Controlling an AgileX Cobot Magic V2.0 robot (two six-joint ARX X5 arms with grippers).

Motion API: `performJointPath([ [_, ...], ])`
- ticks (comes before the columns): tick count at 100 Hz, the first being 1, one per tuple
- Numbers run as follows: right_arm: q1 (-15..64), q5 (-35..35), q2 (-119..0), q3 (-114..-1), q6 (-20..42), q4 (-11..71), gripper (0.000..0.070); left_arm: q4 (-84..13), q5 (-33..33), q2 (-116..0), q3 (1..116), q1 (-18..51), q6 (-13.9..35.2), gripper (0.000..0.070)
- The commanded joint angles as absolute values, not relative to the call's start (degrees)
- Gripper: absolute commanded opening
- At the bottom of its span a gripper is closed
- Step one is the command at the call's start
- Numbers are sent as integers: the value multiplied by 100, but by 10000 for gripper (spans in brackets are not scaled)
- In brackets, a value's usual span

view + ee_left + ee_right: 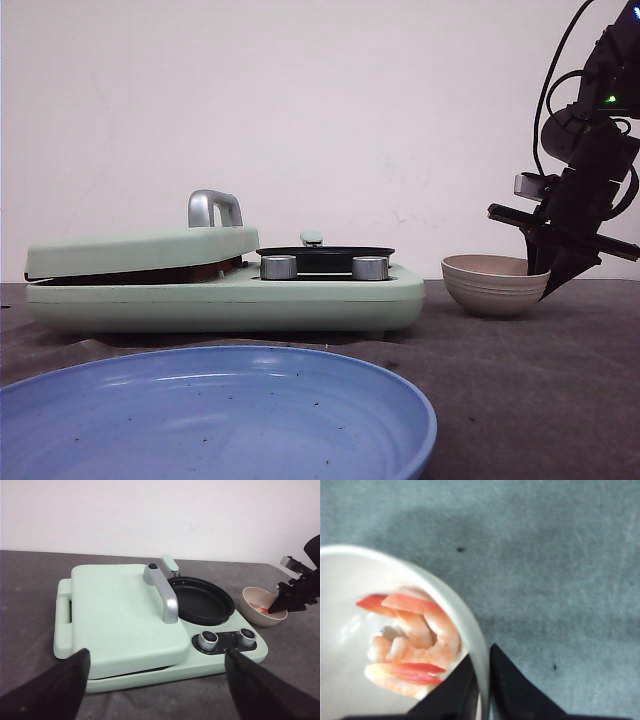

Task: Make breakfast with bread and shrimp
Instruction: 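Move the right gripper down and grasp the rim of the cream shrimp bowl, then lift the shrimp bowl with the right gripper and carry it over the pan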

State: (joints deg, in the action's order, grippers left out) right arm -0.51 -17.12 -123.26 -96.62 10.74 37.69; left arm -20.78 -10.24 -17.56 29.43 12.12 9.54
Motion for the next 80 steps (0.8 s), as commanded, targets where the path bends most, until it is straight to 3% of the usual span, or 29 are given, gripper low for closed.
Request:
performJointPath([
  [1,-45,-1691,-12453,-9784,1026,3758,0,-2014,-1004,-1754,2956,1216,858,468],
  [46,-8,-1820,-12230,-9797,1041,3638,0,-2016,-1004,-1754,2956,1216,858,468],
  [80,228,-2067,-11509,-9797,1052,3044,0,-2014,-1004,-1754,2956,1216,858,468],
])
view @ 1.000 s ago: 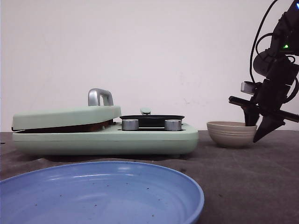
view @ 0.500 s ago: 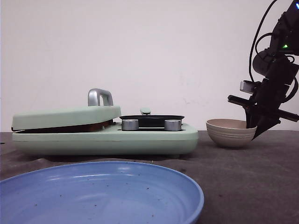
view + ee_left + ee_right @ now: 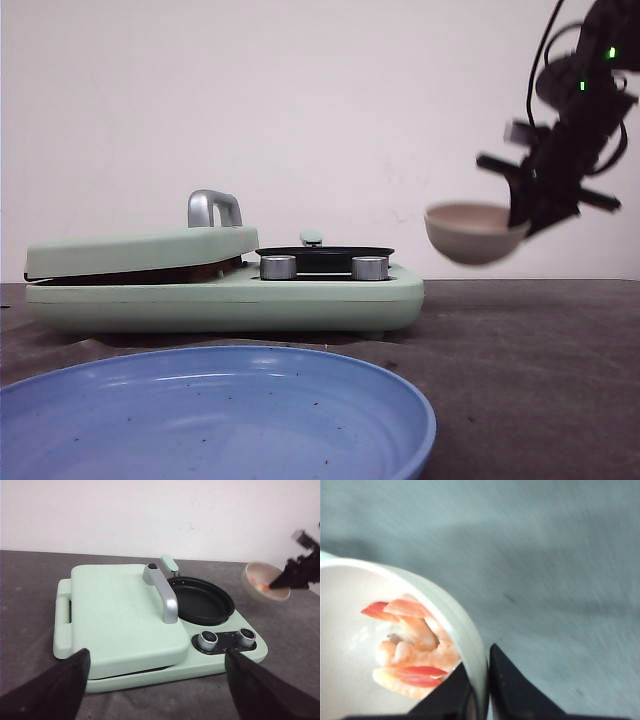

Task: Make breakfast with bread and shrimp
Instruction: 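Lift the shrimp bowl with the right gripper and carry it over the pan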

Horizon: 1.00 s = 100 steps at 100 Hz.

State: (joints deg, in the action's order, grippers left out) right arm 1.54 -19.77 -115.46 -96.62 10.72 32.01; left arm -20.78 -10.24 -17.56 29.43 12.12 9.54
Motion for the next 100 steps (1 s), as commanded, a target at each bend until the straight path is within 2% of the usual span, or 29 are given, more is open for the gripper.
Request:
performJointPath([
  [1,242,-2084,-11491,-9797,1052,3013,0,-2014,-1004,-1754,2956,1216,858,469],
  [30,882,-2281,-11266,-9797,1466,2169,0,-2014,-1007,-1754,2956,1216,858,469],
  [48,1387,-2034,-11271,-9797,1380,1247,0,-2014,-1007,-1754,2956,1216,858,469],
  [70,1940,-1162,-11271,-9797,589,373,0,-2016,-1009,-1754,2956,1216,858,469],
  [100,2283,-760,-11271,-9797,-786,320,0,-2016,-1007,-1754,2956,1216,856,469],
])
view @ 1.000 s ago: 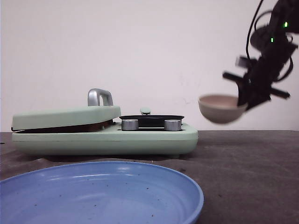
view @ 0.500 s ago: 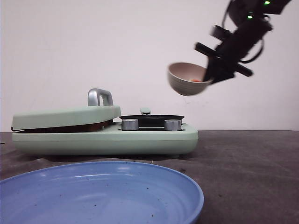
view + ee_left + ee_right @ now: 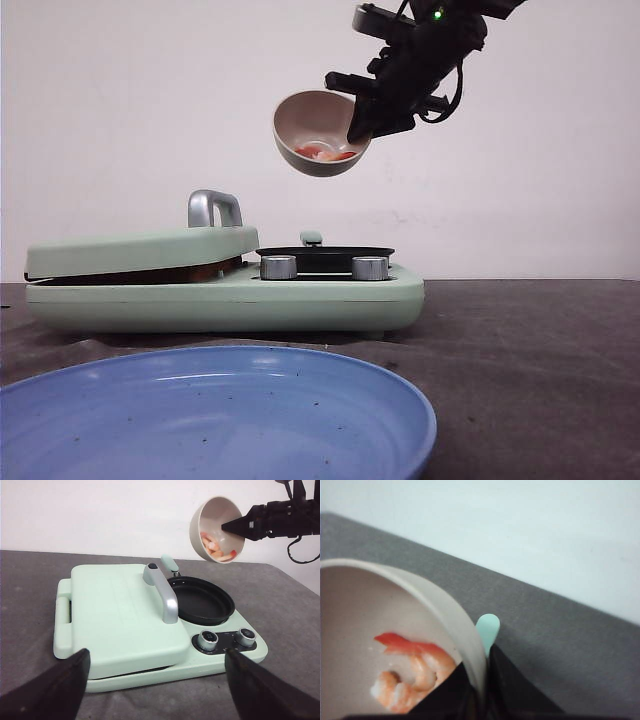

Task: Make breakfast with bread and shrimp
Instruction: 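Lift the shrimp bowl with the right gripper and carry it over the pan, then tilt the bowl with the right gripper to pour shrimp into the pan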

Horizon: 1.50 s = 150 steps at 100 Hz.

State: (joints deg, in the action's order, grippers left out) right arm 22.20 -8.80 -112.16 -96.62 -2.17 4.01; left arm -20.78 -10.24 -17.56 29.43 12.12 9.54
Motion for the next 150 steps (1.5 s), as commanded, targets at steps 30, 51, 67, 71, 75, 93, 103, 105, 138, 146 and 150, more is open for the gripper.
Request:
performJointPath([
  [30,2482,464,-11271,-9797,-1966,346,0,-2018,-1007,-1754,2956,1216,838,469],
  [51,2663,1844,-11271,-9797,-2622,290,0,-2021,-1007,-1754,2956,1216,821,468],
  [67,2827,2484,-11271,-9797,-3072,290,0,-2021,-1007,-1754,2956,1216,821,469],
  [71,2869,2554,-11271,-9797,-3122,287,0,-2021,-1007,-1754,2956,1216,821,469],
  [75,2919,2620,-11271,-9797,-3205,272,0,-2021,-1007,-1754,2956,1216,821,469],
  [93,3175,3232,-11284,-9797,-3874,202,0,-2021,-1007,-1754,2956,1216,808,469],
  [103,3308,3649,-11284,-9795,-4235,110,0,-2021,-1007,-1754,2956,1216,797,469],
  [105,3332,3730,-11284,-9795,-4289,82,0,-2021,-1009,-1754,2956,1216,797,468],
  [138,3645,4508,-11286,-9793,-4746,-386,0,-2034,-1009,-1754,2956,1216,692,468],
  [146,3699,4506,-11288,-9793,-4805,-460,0,-2053,-1009,-1754,2956,1216,655,468],
  [150,3710,4504,-11312,-9793,-4884,-554,0,-2067,-1009,-1754,2956,1216,644,468],
])
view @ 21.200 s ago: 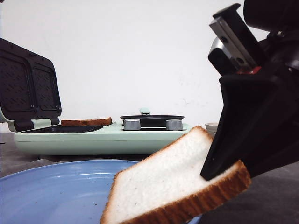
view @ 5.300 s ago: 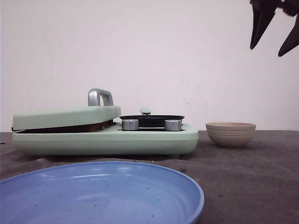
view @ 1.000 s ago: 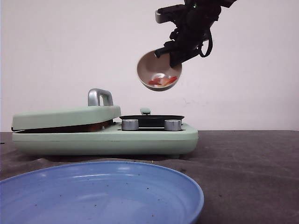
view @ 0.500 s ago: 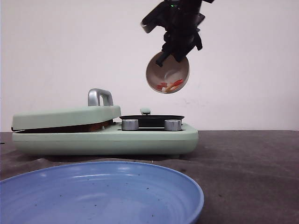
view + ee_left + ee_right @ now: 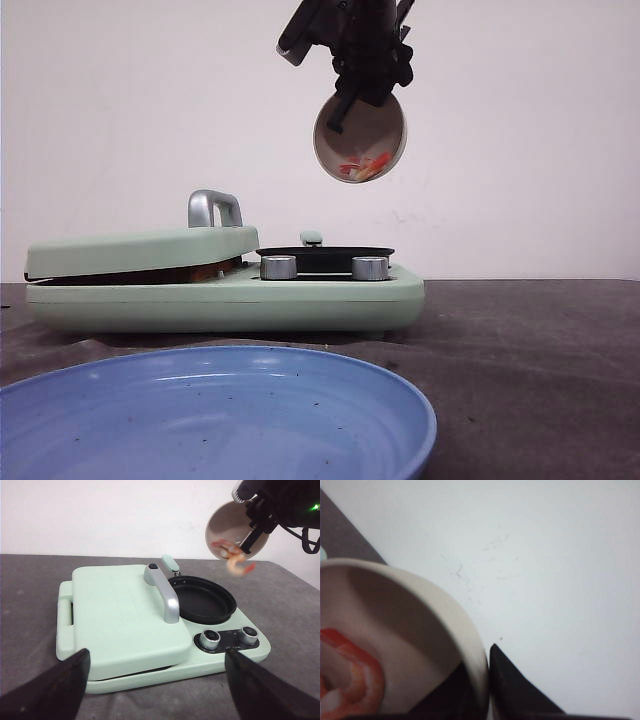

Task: Make breakfast with bread and shrimp
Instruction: 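Tilt the bowl with the right gripper to pour shrimp into the pan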

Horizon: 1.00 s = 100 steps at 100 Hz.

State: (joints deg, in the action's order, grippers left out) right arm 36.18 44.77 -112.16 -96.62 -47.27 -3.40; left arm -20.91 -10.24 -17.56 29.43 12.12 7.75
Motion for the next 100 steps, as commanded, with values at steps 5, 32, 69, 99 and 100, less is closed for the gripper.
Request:
performJointPath([
  [5,3754,4536,-11397,-9793,-5113,-794,0,-2104,-1011,-1754,2956,1216,644,468],
  [32,3820,4497,-11756,-9793,-5948,-1542,0,-2178,-1037,-1747,2956,1216,598,468],
  [69,3726,4521,-12228,-9782,-5769,-2062,0,-2139,-1057,-1741,2956,1216,519,468],
  [99,3780,4657,-12401,-9745,-5937,-2423,0,-2141,-1094,-1741,2956,1216,519,467],
  [100,3782,4657,-12401,-9745,-5990,-2491,0,-2141,-1098,-1741,2956,1216,519,468],
])
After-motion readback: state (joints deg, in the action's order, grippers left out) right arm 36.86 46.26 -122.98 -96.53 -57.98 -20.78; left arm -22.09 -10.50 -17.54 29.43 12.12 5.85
